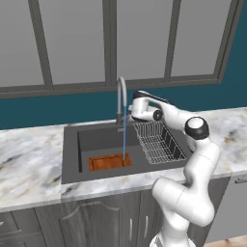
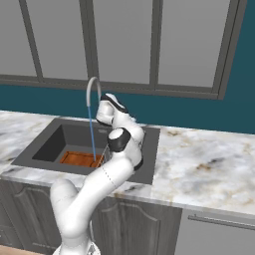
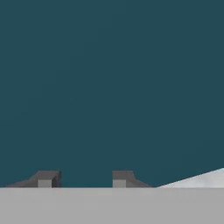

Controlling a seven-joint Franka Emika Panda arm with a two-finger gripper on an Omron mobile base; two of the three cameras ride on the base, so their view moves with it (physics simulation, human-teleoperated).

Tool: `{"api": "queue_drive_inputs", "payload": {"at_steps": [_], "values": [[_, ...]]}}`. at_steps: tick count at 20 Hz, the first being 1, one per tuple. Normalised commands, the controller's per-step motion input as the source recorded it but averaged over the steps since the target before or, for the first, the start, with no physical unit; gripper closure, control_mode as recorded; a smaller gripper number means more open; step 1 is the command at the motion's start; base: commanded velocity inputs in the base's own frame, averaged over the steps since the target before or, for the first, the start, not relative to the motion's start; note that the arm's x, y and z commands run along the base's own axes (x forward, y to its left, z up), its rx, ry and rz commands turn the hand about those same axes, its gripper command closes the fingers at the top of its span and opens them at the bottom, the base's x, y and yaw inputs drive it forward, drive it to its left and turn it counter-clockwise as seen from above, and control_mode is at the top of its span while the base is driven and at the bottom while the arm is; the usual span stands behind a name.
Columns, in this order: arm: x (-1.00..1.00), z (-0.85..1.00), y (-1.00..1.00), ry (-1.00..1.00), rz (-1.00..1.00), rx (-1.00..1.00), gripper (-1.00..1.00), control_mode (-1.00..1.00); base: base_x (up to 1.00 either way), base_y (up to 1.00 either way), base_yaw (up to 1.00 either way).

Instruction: Turn on the sink faucet with hot water and rinse the cutting board for ten seconds, then turn off the faucet. Push the cutting board to reach the water if necessary.

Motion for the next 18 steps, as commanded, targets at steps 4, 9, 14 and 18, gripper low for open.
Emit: {"api": "queue_drive_inputs", "payload": {"at_steps": [4, 9, 14, 18], "values": [[-0.3, 0.33, -0.33, 0.09, 0.0, 0.03, 1.0, -1.0, 0.0, 0.0, 0.0], [-0.36, 0.33, -0.25, 0.1, 0.0, 0.03, 1.0, -1.0, 0.0, 0.0, 0.0], [-0.38, 0.38, -0.24, 0.09, 0.0, 0.04, 1.0, -1.0, 0.0, 0.0, 0.0], [-0.42, 0.47, -0.25, 0.05, 0.01, 0.05, 1.0, -1.0, 0.0, 0.0, 0.0]]}}
